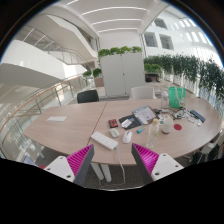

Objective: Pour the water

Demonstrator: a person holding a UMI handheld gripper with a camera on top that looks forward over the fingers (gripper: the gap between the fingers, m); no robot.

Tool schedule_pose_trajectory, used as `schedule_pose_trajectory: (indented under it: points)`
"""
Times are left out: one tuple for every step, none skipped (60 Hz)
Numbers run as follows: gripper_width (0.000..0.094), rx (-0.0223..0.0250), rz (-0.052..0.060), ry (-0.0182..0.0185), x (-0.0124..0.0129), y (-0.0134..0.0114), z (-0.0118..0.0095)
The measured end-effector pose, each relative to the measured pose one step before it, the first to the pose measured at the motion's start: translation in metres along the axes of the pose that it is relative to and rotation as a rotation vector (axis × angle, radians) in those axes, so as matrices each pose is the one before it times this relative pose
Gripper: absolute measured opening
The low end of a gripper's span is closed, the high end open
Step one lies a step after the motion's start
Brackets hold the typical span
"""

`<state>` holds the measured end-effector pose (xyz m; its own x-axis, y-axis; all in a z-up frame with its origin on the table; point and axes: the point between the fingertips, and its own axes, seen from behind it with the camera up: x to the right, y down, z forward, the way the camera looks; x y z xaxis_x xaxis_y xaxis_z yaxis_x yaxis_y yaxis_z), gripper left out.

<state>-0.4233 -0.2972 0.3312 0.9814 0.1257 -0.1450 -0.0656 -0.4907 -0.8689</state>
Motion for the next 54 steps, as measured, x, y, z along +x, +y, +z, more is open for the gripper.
schedule_pose_trajectory:
  points:
    - [0.0833,0.00265,-0.0004,0.00350,0.00136,-0.00053,0.00044]
    - [0.0830,0.00156,-0.0013,0.00390,0.00144,-0.00008,0.00061]
    - [0.0831,0.00072,-0.0028,0.00378,0.00132,0.00030,0.00078]
    - [0.0831,0.00017,-0.0036,0.00395,0.00097,0.00068,0.00087]
    - [0.0832,0.00013,-0.0039,0.00423,0.00087,0.00117,0.00088]
    - [0.0832,-0.00027,-0.0038,0.00389,0.00298,-0.00003,0.00196]
    - [0.0832,0.00032,-0.0027,0.00549,-0.00231,0.00244,0.00148]
    - [0.0831,0.00100,-0.0009,0.00590,-0.00009,0.00122,0.00138]
    - [0.0831,0.00234,0.0013,0.00726,0.00062,0.00069,0.00114]
    - [0.0831,0.00321,0.0025,0.00642,0.00063,0.00059,0.00084]
    - [0.0832,0.00292,0.0031,0.00503,0.00118,0.00052,0.00113]
    - [0.0831,0.00244,0.0039,0.00413,0.00156,0.00020,0.00083]
    - [0.0830,0.00275,0.0042,0.00379,0.00161,0.00033,0.00119]
    - [0.0828,0.00314,0.0038,0.00372,0.00224,0.00016,0.00133]
    - [0.0837,0.00360,0.0031,0.00383,0.00298,0.00041,0.00139]
    - [0.0826,0.00375,0.0023,0.00408,0.00325,0.00050,0.00188]
    - [0.0827,0.00339,0.0008,0.00430,0.00403,0.00094,0.00192]
    - [0.0825,0.00470,-0.0015,0.00250,0.00386,0.00070,0.00217]
    - [0.0824,0.00994,-0.0051,-0.00132,0.00384,-0.00014,0.00108]
    - [0.0825,0.01471,-0.0063,-0.00398,0.00371,-0.00076,0.00279]
    - [0.0822,0.01856,-0.0064,-0.00261,0.00465,-0.00106,0.00359]
    - [0.0821,0.02045,-0.0058,-0.00022,0.00587,-0.00110,0.00418]
    - [0.0821,0.02043,-0.0060,0.00257,0.00689,-0.00029,0.00400]
    - [0.0821,0.01730,-0.0067,0.00599,0.00813,0.00143,0.00467]
    - [0.0821,0.01361,-0.0081,0.00838,0.00844,0.00267,0.00511]
    - [0.0820,0.01051,-0.0102,0.00958,0.00911,0.00396,0.00609]
    - [0.0820,0.00679,-0.0115,0.00986,0.00930,0.00509,0.00681]
    - [0.0820,0.00273,-0.0122,0.01101,0.00877,0.00573,0.00720]
    - [0.0819,-0.00044,-0.0123,0.01231,0.00931,0.00642,0.00694]
    - [0.0820,-0.00090,-0.0122,0.01163,0.00789,0.00691,0.01013]
    - [0.0821,-0.00113,-0.0109,0.01103,0.00805,0.00650,0.00864]
    - [0.0820,0.00038,-0.0096,0.00964,0.00753,0.00571,0.00788]
    - [0.0822,0.00352,-0.0078,0.00731,0.00577,0.00537,0.01094]
    - [0.0821,0.00394,-0.0052,0.00580,0.00583,0.00470,0.00862]
    - [0.0820,0.00482,-0.0024,0.00323,0.00413,0.00511,0.01183]
    - [0.0822,0.00434,0.0008,0.00222,0.00411,0.00476,0.01086]
    - [0.0821,0.00392,0.0042,0.00181,0.00395,0.00458,0.01110]
    - [0.0821,0.00431,0.0072,0.00169,0.00378,0.00452,0.01124]
    - [0.0821,0.00427,0.0098,0.00118,0.00363,0.00393,0.01101]
    - [0.0821,0.00464,0.0110,0.00166,0.00403,0.00406,0.01128]
    - [0.0822,0.00288,0.0115,0.00316,0.00417,0.00401,0.01048]
    - [0.0822,0.00302,0.0105,0.00170,0.00341,0.00405,0.01183]
    - [0.0820,0.00297,0.0077,0.00021,0.00256,0.00416,0.01264]
    - [0.0821,0.00082,0.0058,0.00149,0.00396,0.00332,0.00994]
    - [0.0821,-0.00025,0.0040,0.00329,0.00389,0.00338,0.01140]
    - [0.0820,-0.00043,0.0025,0.00418,0.00263,0.00353,0.01203]
    - [0.0837,-0.00029,0.0027,0.00498,0.00345,0.00243,0.00937]
    - [0.0818,0.00026,0.0025,0.00464,0.00252,0.00223,0.01020]
    - [0.0818,-0.00002,0.0028,0.00337,0.00269,0.00198,0.01004]
    - [0.0820,0.00058,0.0018,0.00169,0.00186,0.00135,0.00885]
    - [0.0819,0.00209,0.0008,-0.00031,0.00096,0.00063,0.00859]
    - [0.0818,0.00251,0.0000,-0.00208,0.00033,0.00034,0.00857]
    - [0.0819,0.00226,-0.0013,-0.00298,0.00005,0.00022,0.00805]
    - [0.0820,0.00315,-0.0024,-0.00277,-0.00006,0.00044,0.00790]
